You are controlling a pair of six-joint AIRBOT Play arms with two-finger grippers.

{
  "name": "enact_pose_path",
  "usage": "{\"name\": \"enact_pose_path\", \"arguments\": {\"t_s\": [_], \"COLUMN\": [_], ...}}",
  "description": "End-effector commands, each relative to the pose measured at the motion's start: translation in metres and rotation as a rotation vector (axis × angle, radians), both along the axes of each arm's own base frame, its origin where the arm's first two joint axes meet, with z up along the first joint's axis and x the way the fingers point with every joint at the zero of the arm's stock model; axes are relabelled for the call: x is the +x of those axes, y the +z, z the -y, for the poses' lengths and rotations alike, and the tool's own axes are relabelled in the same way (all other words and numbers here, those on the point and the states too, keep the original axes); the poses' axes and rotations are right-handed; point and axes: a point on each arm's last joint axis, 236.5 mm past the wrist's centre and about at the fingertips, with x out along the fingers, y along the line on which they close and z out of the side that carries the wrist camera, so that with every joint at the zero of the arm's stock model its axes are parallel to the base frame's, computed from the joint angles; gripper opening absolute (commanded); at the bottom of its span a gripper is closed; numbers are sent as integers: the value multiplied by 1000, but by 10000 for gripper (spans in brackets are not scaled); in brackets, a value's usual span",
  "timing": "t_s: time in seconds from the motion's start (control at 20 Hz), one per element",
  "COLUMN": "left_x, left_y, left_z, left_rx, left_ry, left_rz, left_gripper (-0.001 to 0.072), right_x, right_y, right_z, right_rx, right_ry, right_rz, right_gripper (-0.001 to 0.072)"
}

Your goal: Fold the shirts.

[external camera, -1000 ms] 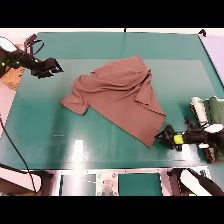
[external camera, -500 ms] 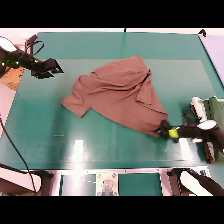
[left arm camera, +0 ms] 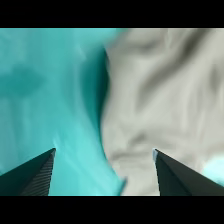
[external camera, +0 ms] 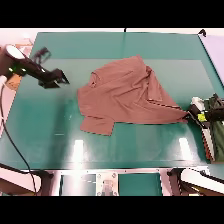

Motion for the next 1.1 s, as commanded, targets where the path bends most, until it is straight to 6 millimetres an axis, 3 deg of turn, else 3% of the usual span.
{"name": "enact_pose_path", "arguments": {"t_s": [0.0,0.1,0.2,0.35,0.45,0.8,0.85,0.9,1.05], "left_x": [-58,-76,-72,-62,-59,-72,-72,-72,-61], "left_y": [-45,-68,-84,-87,-87,-90,-90,-89,-79], "left_z": [36,46,52,71,78,81,81,80,68], "left_rx": [-43,-36,-45,-148,-187,-203,-203,-203,-211], "left_ry": [-112,-128,-73,1,12,-14,-17,-21,-1], "left_rz": [-168,-203,-181,-144,-119,-152,-152,-147,-128], "left_gripper": [704,703,703,682,346,338,116,22,21], "right_x": [6,10,11,13,13,14,14,13,12], "right_y": [-15,-15,-15,-15,-15,-15,-15,-15,-15], "right_z": [-11,-19,-26,-33,-36,-37,-37,-37,-38], "right_rx": [19,10,9,11,12,11,11,12,16], "right_ry": [59,105,129,150,158,160,160,160,163], "right_rz": [-36,-26,-26,-25,-26,-25,-25,-26,-31], "right_gripper": [14,14,14,14,15,14,14,14,14]}}
